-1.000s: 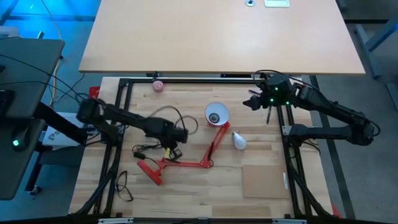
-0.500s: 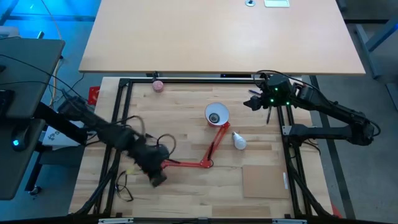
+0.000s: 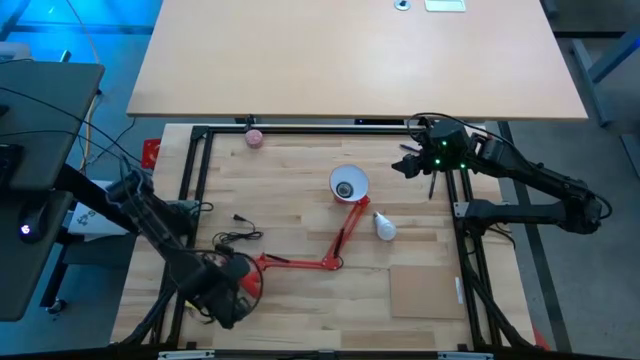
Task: Screw lightbulb
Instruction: Prepare the desk lamp
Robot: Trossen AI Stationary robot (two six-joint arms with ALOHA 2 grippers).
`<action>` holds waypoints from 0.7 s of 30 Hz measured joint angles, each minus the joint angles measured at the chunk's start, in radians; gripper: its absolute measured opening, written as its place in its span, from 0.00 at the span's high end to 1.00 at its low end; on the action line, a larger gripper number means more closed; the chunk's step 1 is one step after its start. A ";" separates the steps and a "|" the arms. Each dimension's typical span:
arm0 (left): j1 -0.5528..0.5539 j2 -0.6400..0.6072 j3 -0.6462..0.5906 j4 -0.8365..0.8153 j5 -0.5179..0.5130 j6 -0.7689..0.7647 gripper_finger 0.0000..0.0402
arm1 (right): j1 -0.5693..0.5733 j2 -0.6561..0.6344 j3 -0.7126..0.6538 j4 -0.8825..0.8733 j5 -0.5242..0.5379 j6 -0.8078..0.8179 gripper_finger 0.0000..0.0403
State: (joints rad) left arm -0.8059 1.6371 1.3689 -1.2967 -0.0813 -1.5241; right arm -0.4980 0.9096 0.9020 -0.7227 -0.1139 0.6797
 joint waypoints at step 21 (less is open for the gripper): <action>0.287 -0.186 -0.324 -0.078 -0.155 0.155 1.00 | 0.000 0.000 0.000 0.020 0.001 0.030 0.34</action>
State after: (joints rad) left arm -0.5193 1.4512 1.0451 -1.3742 -0.2367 -1.3691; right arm -0.4980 0.9096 0.9020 -0.7023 -0.1125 0.7101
